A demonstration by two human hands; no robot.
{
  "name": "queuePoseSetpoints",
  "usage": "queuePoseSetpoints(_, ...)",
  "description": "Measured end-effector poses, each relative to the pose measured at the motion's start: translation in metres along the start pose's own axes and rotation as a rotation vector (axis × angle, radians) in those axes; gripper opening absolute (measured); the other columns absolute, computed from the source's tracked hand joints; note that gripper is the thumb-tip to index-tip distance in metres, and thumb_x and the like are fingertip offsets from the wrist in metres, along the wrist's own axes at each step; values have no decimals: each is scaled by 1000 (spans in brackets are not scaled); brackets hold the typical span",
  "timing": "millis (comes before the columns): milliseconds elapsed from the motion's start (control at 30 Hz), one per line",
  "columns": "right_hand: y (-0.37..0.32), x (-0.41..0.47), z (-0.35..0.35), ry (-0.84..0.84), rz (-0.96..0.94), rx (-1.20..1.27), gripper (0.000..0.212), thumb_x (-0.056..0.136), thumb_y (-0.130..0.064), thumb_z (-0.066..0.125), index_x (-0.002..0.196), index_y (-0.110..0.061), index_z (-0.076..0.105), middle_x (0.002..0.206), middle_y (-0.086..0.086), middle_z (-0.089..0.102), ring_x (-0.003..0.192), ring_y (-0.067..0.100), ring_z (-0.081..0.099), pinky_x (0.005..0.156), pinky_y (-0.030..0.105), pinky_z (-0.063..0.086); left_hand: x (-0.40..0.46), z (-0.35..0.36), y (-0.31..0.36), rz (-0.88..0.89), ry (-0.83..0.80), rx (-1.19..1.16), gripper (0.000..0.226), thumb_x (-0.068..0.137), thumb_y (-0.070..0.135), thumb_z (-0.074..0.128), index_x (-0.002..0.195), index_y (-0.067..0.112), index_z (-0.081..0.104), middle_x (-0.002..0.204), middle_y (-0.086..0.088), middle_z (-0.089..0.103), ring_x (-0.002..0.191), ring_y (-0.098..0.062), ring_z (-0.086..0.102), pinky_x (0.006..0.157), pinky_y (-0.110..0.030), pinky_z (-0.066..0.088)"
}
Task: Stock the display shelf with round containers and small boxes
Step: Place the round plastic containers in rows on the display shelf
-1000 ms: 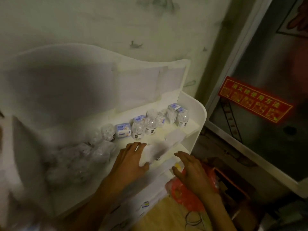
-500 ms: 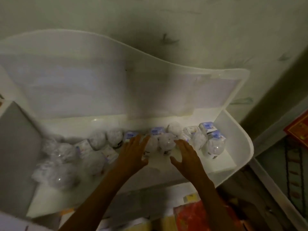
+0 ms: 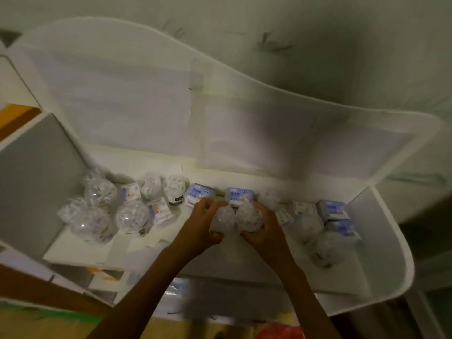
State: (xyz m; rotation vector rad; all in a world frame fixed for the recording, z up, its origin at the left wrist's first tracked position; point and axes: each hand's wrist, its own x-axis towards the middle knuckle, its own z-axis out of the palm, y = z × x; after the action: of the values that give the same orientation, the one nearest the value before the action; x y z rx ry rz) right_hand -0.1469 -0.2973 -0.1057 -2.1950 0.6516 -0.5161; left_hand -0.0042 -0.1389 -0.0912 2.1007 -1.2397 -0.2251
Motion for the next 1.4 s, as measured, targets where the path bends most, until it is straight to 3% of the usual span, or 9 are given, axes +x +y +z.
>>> queuePoseSetpoints(233,-7,0,-28,19,53,280,76,68,-19,85,129,-34,42,120,-16,55,108,2,58,80,13,51,-19,-17,20,-166,145,-209,91,55,29,87,132,34,41,122,6,34,108,-11,44,90,-25,46)
queuePoseSetpoints(300,-16,3,-31,-1,46,341,73,71,-15,82,129,-35,43,122,-17,55,105,-3,59,76,13,52,-29,-29,22,-169,198,-245,92,53,30,87,134,35,42,123,5,39,109,-10,47,87,-23,50)
queuePoseSetpoints(433,-44,7,-23,-52,-16,429,69,73,-11,80,132,-26,45,126,-11,57,110,6,59,82,26,55,-56,-60,23,-180,318,-276,84,60,33,83,134,33,43,128,17,48,114,-2,49,81,-16,50)
queuePoseSetpoints(567,-86,5,-8,-112,-72,490,68,71,-21,77,130,-36,45,129,-13,56,109,7,60,82,27,54,-89,-101,29,-180,425,-285,84,62,40,78,136,31,41,129,16,51,112,-4,53,80,-16,50)
queuePoseSetpoints(667,-123,-2,10,-158,-99,563,71,75,-10,78,128,-44,45,129,-14,56,105,6,62,75,26,56,-122,-135,29,-173,513,-276,79,65,37,78,134,31,41,127,23,50,110,-5,55,78,-15,50)
queuePoseSetpoints(967,-265,-65,108,-397,-234,679,67,72,-20,80,125,-46,49,128,-12,58,109,10,62,74,30,57,-276,-242,-14,-301,722,-208,73,66,44,74,132,39,43,129,16,50,116,-4,51,79,-25,55)
queuePoseSetpoints(1133,-332,-108,181,-504,-280,654,69,67,-29,83,124,-46,47,128,-12,57,105,10,64,70,31,58,-365,-289,-52,-369,813,-193,72,65,43,74,130,44,43,126,15,49,113,-3,50,71,-13,52)
queuePoseSetpoints(1267,-382,-136,241,-592,-334,619,68,64,-44,77,125,-46,47,129,-14,57,110,10,61,76,31,58,-423,-322,-89,-460,867,-164,75,63,41,74,131,45,42,124,14,49,112,-6,51,72,-20,54)
queuePoseSetpoints(1400,-423,-149,301,-671,-332,625,71,65,-40,78,128,-43,46,134,-4,54,114,15,59,76,32,58,-457,-352,-128,-500,905,-140,77,66,30,81,130,47,42,124,13,48,113,-5,50,72,-19,55)
